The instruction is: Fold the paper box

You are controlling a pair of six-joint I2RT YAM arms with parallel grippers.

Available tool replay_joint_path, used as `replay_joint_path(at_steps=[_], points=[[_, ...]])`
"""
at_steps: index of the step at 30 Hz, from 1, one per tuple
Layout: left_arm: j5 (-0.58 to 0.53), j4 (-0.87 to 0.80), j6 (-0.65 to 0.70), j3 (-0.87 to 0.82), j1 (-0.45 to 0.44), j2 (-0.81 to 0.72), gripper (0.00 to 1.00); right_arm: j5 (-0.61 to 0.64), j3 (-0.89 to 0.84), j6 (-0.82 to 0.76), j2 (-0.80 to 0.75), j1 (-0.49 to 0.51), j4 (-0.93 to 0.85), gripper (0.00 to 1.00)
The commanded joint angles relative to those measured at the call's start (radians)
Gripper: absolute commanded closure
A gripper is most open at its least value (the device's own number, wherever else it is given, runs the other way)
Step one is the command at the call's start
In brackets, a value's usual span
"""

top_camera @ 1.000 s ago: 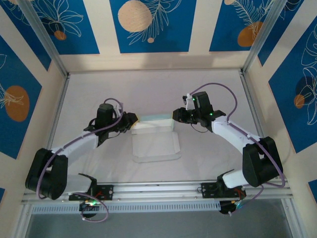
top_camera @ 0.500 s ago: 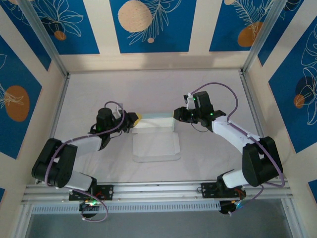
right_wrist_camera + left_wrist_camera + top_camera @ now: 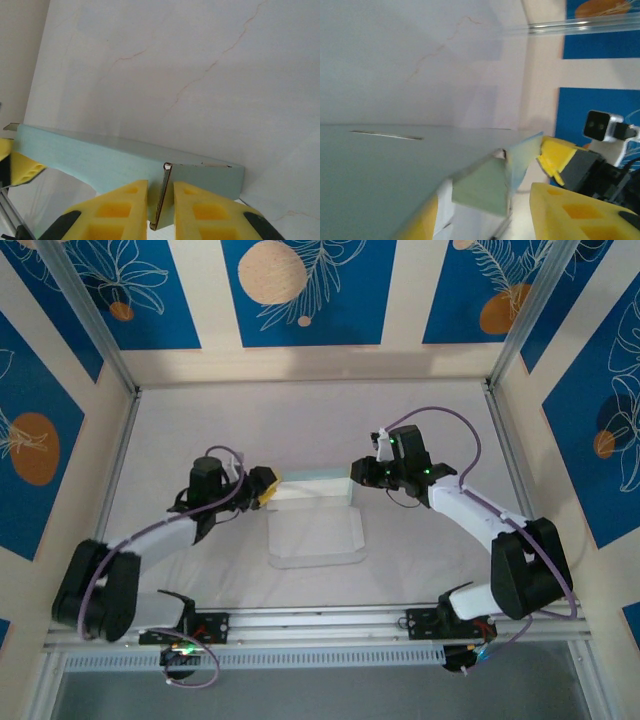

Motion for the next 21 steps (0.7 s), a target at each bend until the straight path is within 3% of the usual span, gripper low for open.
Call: replay_joint_path(at_steps=[1, 5, 8, 11, 14, 21], points=[[-0.086, -0.42, 0.277, 0.122, 0.012, -0.138, 0.48, 0.033, -0.012, -0.014, -0.013, 0.007, -0.078, 0.8], [-0.264, -0.7, 0.41, 0.206, 0.014, -0.257, 0.47, 0.04, -0.01, -0.017, -0.011, 0.011, -0.081, 0.8], [-0.345, -0.786, 0.414, 0.186, 0.014, -0.292, 0.58, 0.044, -0.011, -0.017, -0.008, 0.014, -0.079, 0.8], [-0.321, -0.737, 0.365, 0.089, 0.008, -0.289, 0.74, 0.047, -0.011, -0.017, -0.008, 0.017, -0.079, 0.8], [-0.345, -0.667, 0.351, 0.02, -0.009, -0.257, 0.84, 0.046, -0.008, -0.022, -0.006, 0.018, -0.084, 0.8], [-0.456, -0.534, 0.345, 0.033, -0.081, -0.096, 0.79, 0.063, 0.004, -0.036, 0.004, 0.031, -0.104, 0.8]])
